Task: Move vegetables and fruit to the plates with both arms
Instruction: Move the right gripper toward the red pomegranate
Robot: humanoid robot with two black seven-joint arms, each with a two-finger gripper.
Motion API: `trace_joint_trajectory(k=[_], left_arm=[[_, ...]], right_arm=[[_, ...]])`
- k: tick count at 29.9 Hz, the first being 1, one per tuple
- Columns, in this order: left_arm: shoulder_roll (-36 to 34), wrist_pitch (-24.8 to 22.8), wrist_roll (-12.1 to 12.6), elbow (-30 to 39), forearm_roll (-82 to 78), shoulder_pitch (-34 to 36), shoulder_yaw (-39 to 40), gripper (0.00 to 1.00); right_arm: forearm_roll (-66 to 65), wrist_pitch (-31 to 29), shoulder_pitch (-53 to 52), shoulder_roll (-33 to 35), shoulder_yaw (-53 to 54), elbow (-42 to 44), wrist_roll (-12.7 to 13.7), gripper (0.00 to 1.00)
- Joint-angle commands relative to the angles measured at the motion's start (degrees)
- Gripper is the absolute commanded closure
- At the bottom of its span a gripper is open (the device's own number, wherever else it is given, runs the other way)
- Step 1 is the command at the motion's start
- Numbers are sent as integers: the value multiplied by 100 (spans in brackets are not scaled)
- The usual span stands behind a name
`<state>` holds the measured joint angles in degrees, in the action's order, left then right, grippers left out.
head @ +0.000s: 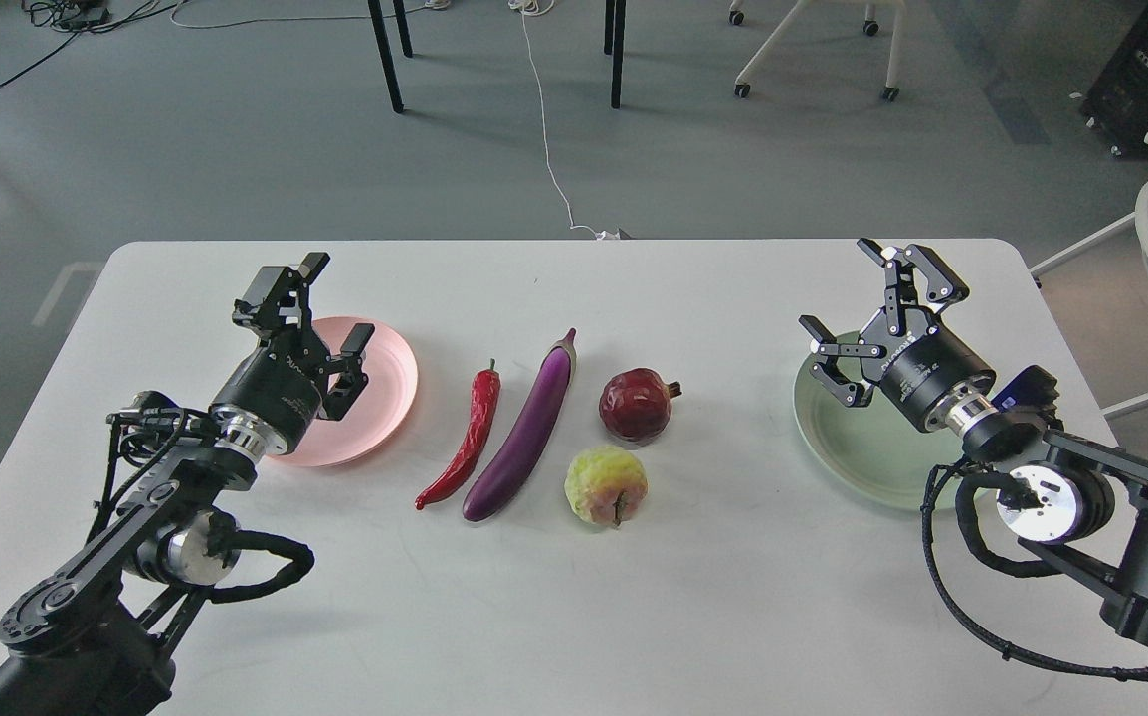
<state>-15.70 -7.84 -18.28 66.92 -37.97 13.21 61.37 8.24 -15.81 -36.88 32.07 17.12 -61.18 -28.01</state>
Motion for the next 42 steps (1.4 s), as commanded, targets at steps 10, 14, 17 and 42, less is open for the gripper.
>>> trace_joint_trajectory(k=[10,14,17,42], left_arm=[[-82,-95,-237,-30,52,33,68,0],[-345,-174,-343,-30,17,138,-28,1],[-451,-183,-387,58,-9,121,-46,0],[-601,-34,-519,559,-18,33,-55,1]], right_arm=[[-1251,-37,-485,255,-182,-60,1,1],[-2684,-212,-1328,502,-954,-157,1,1],[-3554,-248,-2251,511,-1806,-148,1,1],[-7380,25,-4846,-2811,-5649,1654,1,1]])
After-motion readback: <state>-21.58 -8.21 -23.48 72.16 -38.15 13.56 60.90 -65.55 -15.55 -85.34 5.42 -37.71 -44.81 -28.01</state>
